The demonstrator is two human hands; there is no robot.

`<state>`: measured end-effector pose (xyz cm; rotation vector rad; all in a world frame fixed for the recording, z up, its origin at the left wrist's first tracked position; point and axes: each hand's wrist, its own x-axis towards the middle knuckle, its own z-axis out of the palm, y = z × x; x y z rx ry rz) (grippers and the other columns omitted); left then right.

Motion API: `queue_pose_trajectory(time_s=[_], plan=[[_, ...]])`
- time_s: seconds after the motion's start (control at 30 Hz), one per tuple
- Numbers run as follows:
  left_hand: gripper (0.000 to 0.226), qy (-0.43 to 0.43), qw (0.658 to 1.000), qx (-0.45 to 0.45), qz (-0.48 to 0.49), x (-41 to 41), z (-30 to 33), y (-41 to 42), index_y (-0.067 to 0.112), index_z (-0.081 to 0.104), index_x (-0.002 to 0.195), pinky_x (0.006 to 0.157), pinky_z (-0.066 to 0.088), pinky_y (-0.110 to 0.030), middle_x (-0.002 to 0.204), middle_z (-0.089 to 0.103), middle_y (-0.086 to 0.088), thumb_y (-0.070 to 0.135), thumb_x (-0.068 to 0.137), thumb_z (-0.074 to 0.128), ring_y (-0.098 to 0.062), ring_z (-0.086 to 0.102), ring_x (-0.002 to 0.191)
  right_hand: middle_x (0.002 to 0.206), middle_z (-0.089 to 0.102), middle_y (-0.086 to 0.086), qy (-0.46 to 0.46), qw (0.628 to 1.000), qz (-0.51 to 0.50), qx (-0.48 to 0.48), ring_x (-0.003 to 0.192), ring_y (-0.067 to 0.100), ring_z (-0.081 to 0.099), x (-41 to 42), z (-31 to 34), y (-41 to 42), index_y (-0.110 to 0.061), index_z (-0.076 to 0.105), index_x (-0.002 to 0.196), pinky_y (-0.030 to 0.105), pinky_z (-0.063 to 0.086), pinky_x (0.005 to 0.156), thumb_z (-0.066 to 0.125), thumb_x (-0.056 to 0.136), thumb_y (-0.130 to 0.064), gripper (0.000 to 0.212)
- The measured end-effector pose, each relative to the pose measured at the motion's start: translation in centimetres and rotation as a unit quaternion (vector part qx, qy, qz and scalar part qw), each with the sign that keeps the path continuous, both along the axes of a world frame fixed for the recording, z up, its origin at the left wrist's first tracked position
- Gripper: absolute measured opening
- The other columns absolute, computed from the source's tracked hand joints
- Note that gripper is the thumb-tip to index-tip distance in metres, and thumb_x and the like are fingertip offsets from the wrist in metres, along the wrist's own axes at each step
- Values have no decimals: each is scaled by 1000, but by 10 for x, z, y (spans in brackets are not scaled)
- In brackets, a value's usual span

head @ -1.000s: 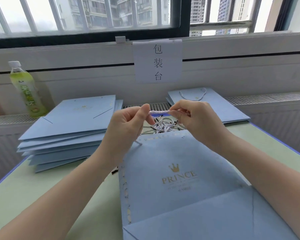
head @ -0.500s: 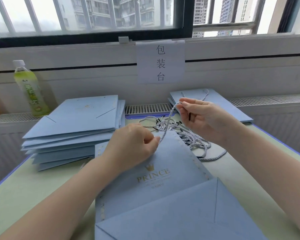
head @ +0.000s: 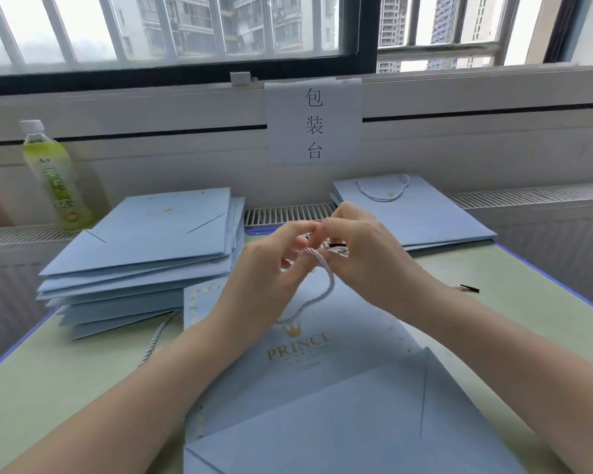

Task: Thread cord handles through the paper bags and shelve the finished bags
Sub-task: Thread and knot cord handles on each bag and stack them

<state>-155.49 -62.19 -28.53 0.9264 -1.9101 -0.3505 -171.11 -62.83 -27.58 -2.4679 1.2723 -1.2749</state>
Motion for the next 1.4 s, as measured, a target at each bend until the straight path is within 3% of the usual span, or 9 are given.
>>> queue_pose_trajectory(time_s=[0.1,0.2,0.3,0.43,0.6,0.83,1.0,1.27,1.4], plan=[[22,42,998,-33,34,4,0,0,17,68,93,67,53,-22,75,68,12,15,88,46,-2,64,66,72,45,-5,90,993,-41,-61,69,17,41,-1,2,1,-15,67,84,30,30,61,65,87,-29,14],[25,41,996,-57,47,5,3,0,11,67,86,61,50,-15,70,66,6,10,87,42,-2,62,63,55,48,-8,106,993,-50,2,52,13,41,0,-2,1,-20,57,77,28,28,55,58,91,-32,18],[19,-11,992,-125,15,4,3,-4,6,71,86,64,49,-15,73,62,10,8,87,52,-2,60,69,62,63,-4,-74,983,48,160,58,10,57,0,-1,-1,-12,61,81,28,49,66,56,94,-14,14],[16,-74,988,-124,-53,2,-3,-6,7,72,88,74,50,-21,86,67,2,3,82,58,-10,62,79,77,70,3,-294,867,129,381,74,11,65,-2,1,-2,-7,68,94,25,55,75,47,96,-1,23],[22,-106,981,-137,-86,1,-3,-7,6,71,88,78,52,-29,91,67,-1,-6,81,54,-15,63,86,84,69,8,-375,784,191,456,77,14,65,-12,2,-6,-2,67,105,23,52,71,51,96,-12,22],[26,-168,976,-99,95,4,-7,-6,20,65,106,81,48,-36,103,64,6,9,89,48,-17,57,98,74,68,5,-285,902,60,320,65,11,62,-4,-2,-8,-8,68,89,24,56,68,55,93,-3,15],[27,-275,941,17,196,11,-11,-12,20,58,116,88,34,-28,116,59,3,33,98,42,-18,48,111,76,65,-4,-53,987,-33,148,70,9,59,-3,-9,-8,-12,69,90,21,48,71,59,89,-8,11],[41,-281,928,93,224,2,-4,-3,24,53,116,84,36,-30,119,56,5,55,89,49,-16,46,117,92,68,5,112,993,-31,11,91,27,60,2,-13,-8,-9,67,99,38,46,77,54,88,-2,19],[31,-234,937,149,213,2,-1,-4,24,49,97,76,35,-30,97,54,11,52,86,56,-15,51,102,88,66,5,136,990,-25,-23,82,27,58,2,-10,-4,-9,64,93,41,47,71,56,87,-2,12]])
